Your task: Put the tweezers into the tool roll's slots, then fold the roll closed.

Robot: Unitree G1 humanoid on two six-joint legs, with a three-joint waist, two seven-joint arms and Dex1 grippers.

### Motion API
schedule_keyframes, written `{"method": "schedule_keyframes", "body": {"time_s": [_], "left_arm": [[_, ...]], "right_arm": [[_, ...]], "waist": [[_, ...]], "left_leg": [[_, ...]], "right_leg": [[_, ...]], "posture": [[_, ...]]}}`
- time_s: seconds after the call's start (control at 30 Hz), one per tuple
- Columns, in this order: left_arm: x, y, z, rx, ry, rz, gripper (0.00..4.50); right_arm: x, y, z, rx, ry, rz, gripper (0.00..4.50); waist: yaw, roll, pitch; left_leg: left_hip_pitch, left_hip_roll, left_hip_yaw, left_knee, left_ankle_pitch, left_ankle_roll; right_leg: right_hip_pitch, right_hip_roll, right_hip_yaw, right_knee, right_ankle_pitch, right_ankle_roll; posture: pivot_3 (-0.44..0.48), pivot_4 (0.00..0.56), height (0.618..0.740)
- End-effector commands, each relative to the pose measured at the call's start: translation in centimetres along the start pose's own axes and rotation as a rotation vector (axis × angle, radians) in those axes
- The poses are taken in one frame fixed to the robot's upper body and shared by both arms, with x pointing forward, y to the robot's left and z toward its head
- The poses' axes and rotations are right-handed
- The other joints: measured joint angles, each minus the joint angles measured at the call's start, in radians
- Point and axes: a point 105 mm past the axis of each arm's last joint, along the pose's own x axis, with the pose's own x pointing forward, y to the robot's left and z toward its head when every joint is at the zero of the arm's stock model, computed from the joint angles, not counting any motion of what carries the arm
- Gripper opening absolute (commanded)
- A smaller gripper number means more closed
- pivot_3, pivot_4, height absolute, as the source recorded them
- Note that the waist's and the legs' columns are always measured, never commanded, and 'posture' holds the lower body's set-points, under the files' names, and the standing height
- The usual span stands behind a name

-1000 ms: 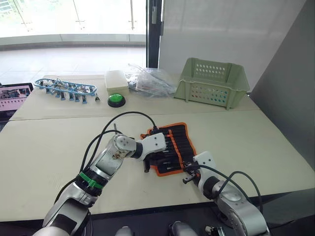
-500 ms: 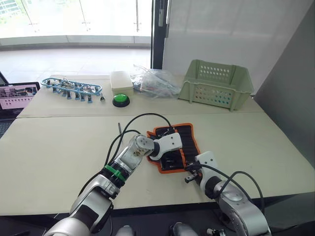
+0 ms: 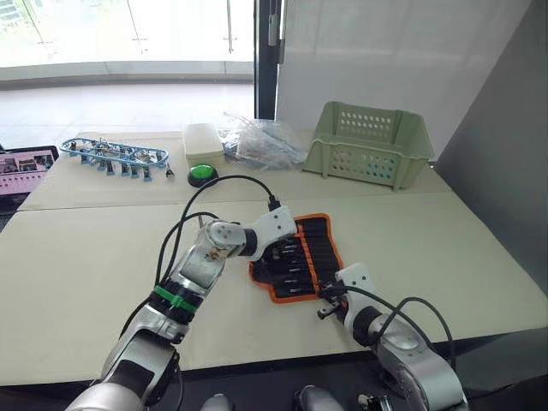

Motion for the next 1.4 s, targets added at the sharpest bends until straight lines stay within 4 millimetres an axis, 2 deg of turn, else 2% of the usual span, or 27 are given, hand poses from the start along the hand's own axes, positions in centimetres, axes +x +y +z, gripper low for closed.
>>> {"method": "schedule_keyframes", "body": {"time_s": [0.03, 0.13, 0.17, 0.2, 0.3, 0.4, 0.5, 0.6, 0.77, 0.9, 1.03, 1.13, 1.27, 1.33, 1.4], "left_arm": [[-4.9, 1.4, 0.5, -0.091, -0.054, 0.115, 4.46], [-8.5, 1.7, -2.0, -0.165, -0.012, 0.233, 4.46], [-9.2, 1.6, -2.5, -0.18, -0.002, 0.258, 4.46], [-10.6, 1.5, -3.9, -0.213, 0.021, 0.317, 4.46], [-14.0, 0.3, -6.8, -0.306, 0.062, 0.459, 4.46], [-16.3, -1.2, -7.7, -0.393, 0.02, 0.618, 4.46], [-17.7, -2.2, -8.2, -0.443, 0.003, 0.75, 4.46], [-19.1, -4.9, -9.4, -0.502, 0.032, 0.852, 4.46], [-19.6, -10.1, -10.2, -0.653, 0.039, 0.859, 4.46], [-19.6, -10.6, -10.8, -0.667, 0.071, 0.88, 4.46], [-18.6, -10.1, -11.0, -0.677, 0.067, 0.881, 4.46], [-17.4, -9.1, -11.3, -0.67, 0.061, 0.881, 4.46], [-16.4, -7.4, -11.8, -0.664, 0.066, 0.921, 4.46], [-15.2, -6.1, -12.0, -0.669, 0.064, 0.951, 4.46], [-14.1, -5.1, -12.0, -0.656, 0.079, 0.967, 4.46]], "right_arm": [[0.2, 0.4, -3.8, 0.04, 0.155, 0.035, 0.0], [0.3, 0.3, -3.7, 0.032, 0.156, 0.046, 0.0], [0.2, 0.3, -3.8, 0.03, 0.156, 0.048, 0.0], [0.3, 0.3, -3.7, 0.027, 0.157, 0.054, 0.0], [0.4, 0.2, -3.8, 0.017, 0.162, 0.068, 0.0], [0.3, 0.1, -3.8, 0.006, 0.169, 0.088, 0.0], [0.4, 0.1, -3.9, -0.002, 0.174, 0.102, 0.0], [0.6, 0.1, -3.8, -0.012, 0.177, 0.121, 0.0], [0.9, 0.1, -3.8, -0.028, 0.182, 0.148, 0.0], [0.9, 0.2, -3.9, -0.027, 0.186, 0.154, 0.0], [1.0, 0.4, -4.0, -0.026, 0.187, 0.161, 0.0], [1.0, 0.2, -3.8, -0.025, 0.183, 0.153, 0.0], [1.1, 0.1, -3.7, -0.024, 0.18, 0.147, 0.0], [1.1, 0.0, -3.6, -0.023, 0.176, 0.141, 0.0], [1.1, -0.1, -3.5, -0.019, 0.173, 0.133, 0.0]], "waist": [[-0.005, 0.0, 0.0], [-0.008, 0.001, 0.0], [-0.008, 0.001, 0.0], [-0.008, 0.001, 0.0], [-0.012, 0.0, 0.0], [-0.009, -0.002, 0.001], [0.001, -0.006, 0.0], [0.001, -0.006, 0.0], [-0.007, -0.009, 0.0], [-0.006, -0.009, 0.0], [-0.01, -0.007, 0.001], [-0.016, -0.007, 0.0], [-0.019, -0.008, -0.001], [-0.018, -0.009, -0.001], [-0.013, -0.01, -0.001]], "left_leg": [[0.0, 0.0, 0.0, -0.001, 0.0, 0.0], [0.002, 0.0, -0.001, -0.002, 0.0, 0.0], [0.002, 0.0, -0.001, -0.002, 0.0, 0.0], [0.003, 0.0, 0.0, -0.002, 0.0, 0.0], [0.004, 0.0, 0.001, -0.002, 0.0, 0.0], [0.004, 0.0, 0.001, -0.003, 0.0, 0.0], [0.004, 0.001, 0.001, -0.003, 0.0, 0.0], [0.006, 0.001, 0.001, -0.003, -0.001, -0.001], [0.007, 0.001, 0.003, -0.003, -0.002, -0.004], [0.01, 0.001, 0.0, -0.003, -0.008, -0.013], [0.011, 0.0, -0.004, -0.002, -0.009, -0.015], [0.009, 0.0, -0.004, -0.003, -0.009, -0.015], [0.007, 0.0, 0.0, -0.003, -0.008, -0.014], [0.006, 0.0, 0.001, -0.003, -0.004, -0.006], [0.008, -0.001, 0.0, -0.002, -0.004, -0.006]], "right_leg": [[0.0, 0.0, 0.0, 0.001, 0.0, 0.0], [0.0, 0.0, -0.001, 0.001, -0.001, -0.001], [0.0, 0.0, -0.001, 0.0, -0.001, -0.001], [0.001, 0.0, -0.001, 0.0, -0.001, -0.001], [0.001, -0.002, -0.001, 0.0, -0.003, -0.004], [0.001, -0.002, -0.001, 0.0, -0.005, -0.007], [0.002, -0.003, -0.001, 0.0, -0.005, -0.008], [0.002, -0.003, -0.001, -0.001, -0.005, -0.009], [0.001, -0.004, 0.0, -0.001, -0.006, -0.009], [-0.001, -0.003, -0.001, -0.003, -0.007, -0.011], [0.0, -0.003, -0.002, -0.009, -0.007, -0.012], [0.002, -0.003, -0.002, -0.015, -0.007, -0.011], [0.004, -0.003, -0.001, -0.014, -0.006, -0.009], [0.003, -0.003, 0.0, -0.011, -0.004, -0.007], [0.002, -0.003, 0.0, -0.005, -0.004, -0.007]], "posture": [[0.0, 0.15, 0.724], [0.0, 0.15, 0.724], [0.0, 0.15, 0.724], [0.0, 0.15, 0.724], [0.0, 0.15, 0.724], [0.0, 0.15, 0.724], [0.0, 0.15, 0.724], [0.0, 0.15, 0.724], [0.0, 0.15, 0.724], [0.0, 0.15, 0.724], [0.0, 0.15, 0.724], [0.0, 0.15, 0.724], [0.0, 0.15, 0.724], [0.0, 0.15, 0.724], [0.0, 0.15, 0.724]]}}
